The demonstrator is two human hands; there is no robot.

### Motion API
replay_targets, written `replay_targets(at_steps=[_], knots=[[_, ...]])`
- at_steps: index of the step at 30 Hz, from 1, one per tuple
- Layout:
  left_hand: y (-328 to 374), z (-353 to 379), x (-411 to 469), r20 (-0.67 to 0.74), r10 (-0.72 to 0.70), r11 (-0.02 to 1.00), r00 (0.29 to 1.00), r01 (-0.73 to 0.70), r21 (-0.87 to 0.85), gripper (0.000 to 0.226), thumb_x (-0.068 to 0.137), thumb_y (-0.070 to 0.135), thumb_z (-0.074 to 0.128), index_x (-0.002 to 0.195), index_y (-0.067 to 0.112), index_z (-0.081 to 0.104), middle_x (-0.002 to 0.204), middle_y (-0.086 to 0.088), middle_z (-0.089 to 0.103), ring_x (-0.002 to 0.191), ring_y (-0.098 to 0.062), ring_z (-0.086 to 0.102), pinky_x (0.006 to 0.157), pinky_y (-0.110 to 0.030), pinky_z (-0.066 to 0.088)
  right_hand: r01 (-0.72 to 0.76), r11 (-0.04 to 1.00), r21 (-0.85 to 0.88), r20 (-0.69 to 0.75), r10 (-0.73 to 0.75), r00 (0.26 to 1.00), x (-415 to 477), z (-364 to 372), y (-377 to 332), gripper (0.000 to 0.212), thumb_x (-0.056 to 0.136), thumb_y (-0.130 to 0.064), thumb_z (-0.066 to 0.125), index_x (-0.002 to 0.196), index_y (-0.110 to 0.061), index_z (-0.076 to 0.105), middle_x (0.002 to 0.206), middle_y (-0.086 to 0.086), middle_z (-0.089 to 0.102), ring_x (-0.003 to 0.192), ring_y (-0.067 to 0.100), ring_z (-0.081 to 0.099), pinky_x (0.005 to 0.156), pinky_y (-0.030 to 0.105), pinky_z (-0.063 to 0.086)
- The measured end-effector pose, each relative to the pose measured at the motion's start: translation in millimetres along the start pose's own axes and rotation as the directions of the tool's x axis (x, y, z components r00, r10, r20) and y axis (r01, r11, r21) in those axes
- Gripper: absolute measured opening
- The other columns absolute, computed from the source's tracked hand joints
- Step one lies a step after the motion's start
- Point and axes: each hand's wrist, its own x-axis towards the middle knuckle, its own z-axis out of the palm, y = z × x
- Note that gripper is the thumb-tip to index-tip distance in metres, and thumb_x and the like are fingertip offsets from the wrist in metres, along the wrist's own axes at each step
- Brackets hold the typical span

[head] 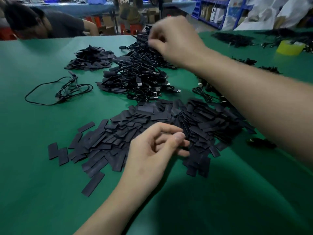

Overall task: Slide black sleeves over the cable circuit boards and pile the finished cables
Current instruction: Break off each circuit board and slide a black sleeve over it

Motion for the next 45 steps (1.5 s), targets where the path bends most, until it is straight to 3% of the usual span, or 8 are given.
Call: replay_targets(at_steps=[5, 13, 17, 21, 23, 32, 40, 45], knots=[[1, -3, -1, 0.024, 0.022, 0.997, 0.999, -0.024, 0.079, 0.026, 0.087, 0.033, 0.064, 0.095, 0.01, 0.07, 0.085, -0.009, 0.078, 0.074, -0.024, 0.076, 0.073, -0.023, 0.058, 0.005, 0.994, -0.111, 0.147, 0.011, 0.989, 33, 33, -35, 0.048, 0.1, -0.05, 0.056, 0.134, -0.016, 0.06, 0.136, 0.004, 0.06, 0.122, 0.02, 0.058, 0.109, 0.04, 0.045], [1, -4, -4, -0.025, 0.188, 0.939, 0.982, -0.172, 0.298, 0.026, 0.095, 0.044, 0.056, 0.091, 0.023, 0.07, 0.079, -0.001, 0.074, 0.059, -0.017, 0.065, 0.06, -0.02, 0.049, -0.068, 0.996, 0.058, 0.14, 0.06, 0.988, -141, 10, -11, 0.037, 0.104, -0.042, 0.049, 0.133, -0.025, 0.061, 0.129, -0.005, 0.056, 0.121, 0.02, 0.054, 0.105, 0.042, 0.041], [2, 4, -11, 0.077, 0.409, 0.716, 0.909, -0.372, 0.591, 0.018, 0.1, 0.033, 0.054, 0.098, 0.023, 0.07, 0.09, 0.012, 0.069, 0.081, -0.007, 0.066, 0.071, -0.021, 0.049, -0.266, 0.962, 0.063, 0.183, 0.251, 0.951, -182, -8, 20, 0.047, 0.103, -0.05, 0.04, 0.144, -0.03, 0.054, 0.151, -0.007, 0.045, 0.143, 0.021, 0.037, 0.119, 0.046, 0.031], [12, 27, 3, 0.348, 0.448, 0.478, 0.823, -0.55, 0.685, 0.019, 0.103, 0.026, 0.055, 0.104, 0.013, 0.069, 0.099, 0.006, 0.065, 0.092, -0.012, 0.062, 0.081, -0.028, 0.049, -0.209, 0.974, 0.086, 0.303, 0.174, 0.937, -201, 2, 25, 0.051, 0.105, -0.042, 0.045, 0.155, -0.03, 0.039, 0.167, -0.002, 0.025, 0.155, 0.012, 0.008, 0.127, 0.039, 0.002], [21, 40, 30, 0.396, 0.424, 0.381, 0.815, -0.557, 0.738, 0.019, 0.103, 0.029, 0.056, 0.106, 0.015, 0.068, 0.101, 0.005, 0.064, 0.095, -0.016, 0.061, 0.084, -0.034, 0.05, -0.196, 0.972, 0.129, 0.321, 0.146, 0.936, -205, 10, 24, 0.054, 0.101, -0.028, 0.052, 0.154, -0.023, 0.041, 0.165, 0.001, 0.028, 0.156, 0.017, 0.014, 0.126, 0.033, 0.001], [10, 121, 188, 0.441, 0.252, 0.224, 0.861, -0.496, 0.839, 0.042, 0.104, 0.038, 0.051, 0.142, 0.02, 0.054, 0.139, 0.0, 0.059, 0.128, -0.018, 0.054, 0.105, -0.033, 0.043, -0.184, 0.98, 0.073, 0.358, 0.146, 0.922, -205, 20, 25, 0.057, 0.101, -0.054, 0.02, 0.143, -0.029, 0.048, 0.151, -0.001, 0.043, 0.145, 0.022, 0.031, 0.124, 0.048, 0.014], [11, 151, 245, 0.545, 0.12, -0.044, 0.83, -0.544, 0.838, 0.04, 0.098, 0.047, 0.059, 0.134, 0.029, 0.062, 0.126, -0.001, 0.068, 0.115, -0.028, 0.062, 0.092, -0.043, 0.053, -0.283, 0.947, 0.15, 0.138, 0.263, 0.955, -205, 22, 36, 0.037, 0.106, -0.026, 0.041, 0.135, -0.019, 0.063, 0.136, 0.001, 0.058, 0.14, 0.015, 0.041, 0.125, 0.041, 0.01], [23, 156, 255, 0.626, 0.154, -0.315, 0.765, -0.562, 0.765, 0.031, 0.1, 0.022, 0.046, 0.117, 0.015, 0.07, 0.101, -0.017, 0.074, 0.087, -0.04, 0.067, 0.065, -0.041, 0.049, -0.274, 0.944, 0.183, 0.08, 0.263, 0.961, -206, 27, 36, 0.034, 0.105, -0.023, 0.046, 0.131, -0.014, 0.065, 0.137, 0.002, 0.058, 0.139, 0.014, 0.043, 0.125, 0.043, 0.014]])
